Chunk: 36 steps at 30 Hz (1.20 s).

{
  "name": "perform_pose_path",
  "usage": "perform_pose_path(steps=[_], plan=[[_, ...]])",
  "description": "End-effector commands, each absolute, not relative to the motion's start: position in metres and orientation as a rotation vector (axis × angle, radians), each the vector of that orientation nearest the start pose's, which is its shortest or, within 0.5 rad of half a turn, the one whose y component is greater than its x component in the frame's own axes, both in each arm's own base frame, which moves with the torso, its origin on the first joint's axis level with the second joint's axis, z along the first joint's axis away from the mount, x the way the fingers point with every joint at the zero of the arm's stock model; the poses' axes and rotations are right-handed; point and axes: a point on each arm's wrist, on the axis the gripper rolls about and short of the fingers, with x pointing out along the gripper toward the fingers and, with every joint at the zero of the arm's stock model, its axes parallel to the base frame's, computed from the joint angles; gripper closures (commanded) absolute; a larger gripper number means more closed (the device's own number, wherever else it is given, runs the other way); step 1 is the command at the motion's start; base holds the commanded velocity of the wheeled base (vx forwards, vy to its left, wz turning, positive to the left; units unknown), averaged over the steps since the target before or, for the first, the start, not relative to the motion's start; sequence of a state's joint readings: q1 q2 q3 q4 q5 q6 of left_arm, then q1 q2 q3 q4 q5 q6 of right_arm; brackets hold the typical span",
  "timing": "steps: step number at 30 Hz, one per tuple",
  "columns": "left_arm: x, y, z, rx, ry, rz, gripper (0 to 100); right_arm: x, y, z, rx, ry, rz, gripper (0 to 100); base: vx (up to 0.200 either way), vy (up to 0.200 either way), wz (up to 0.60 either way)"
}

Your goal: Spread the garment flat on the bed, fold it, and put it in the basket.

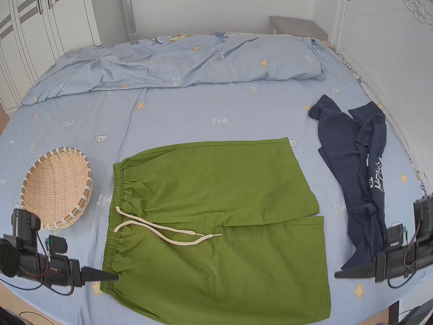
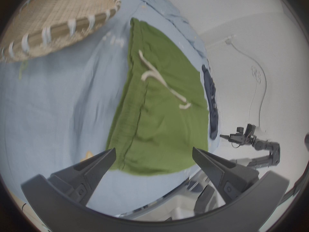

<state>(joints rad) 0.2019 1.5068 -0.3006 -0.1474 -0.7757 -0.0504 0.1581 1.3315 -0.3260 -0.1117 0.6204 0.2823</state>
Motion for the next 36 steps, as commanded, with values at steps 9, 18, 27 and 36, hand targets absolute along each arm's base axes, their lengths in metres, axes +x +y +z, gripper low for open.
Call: perform_pose_path(steps=[9, 18, 27, 36], plan=[[0.126, 0.022, 0.023, -0.505, 1.12, -0.501, 0, 0.072, 0.027, 0.078, 0.465, 0.977, 0.643, 0, 0.0, 0.0, 0.0], [0.15, 0.022, 0.015, -0.487, 1.119, -0.543, 0, 0.072, 0.027, 0.079, 0.465, 0.974, 0.643, 0, 0.0, 0.0, 0.0], [0.167, 0.028, 0.012, -0.467, 1.07, -0.542, 0, 0.07, 0.027, 0.077, 0.464, 0.985, 0.645, 0, 0.0, 0.0, 0.0], [0.17, 0.029, 0.016, -0.454, 1.032, -0.544, 0, 0.07, 0.027, 0.075, 0.464, 0.994, 0.647, 0, 0.0, 0.0, 0.0]])
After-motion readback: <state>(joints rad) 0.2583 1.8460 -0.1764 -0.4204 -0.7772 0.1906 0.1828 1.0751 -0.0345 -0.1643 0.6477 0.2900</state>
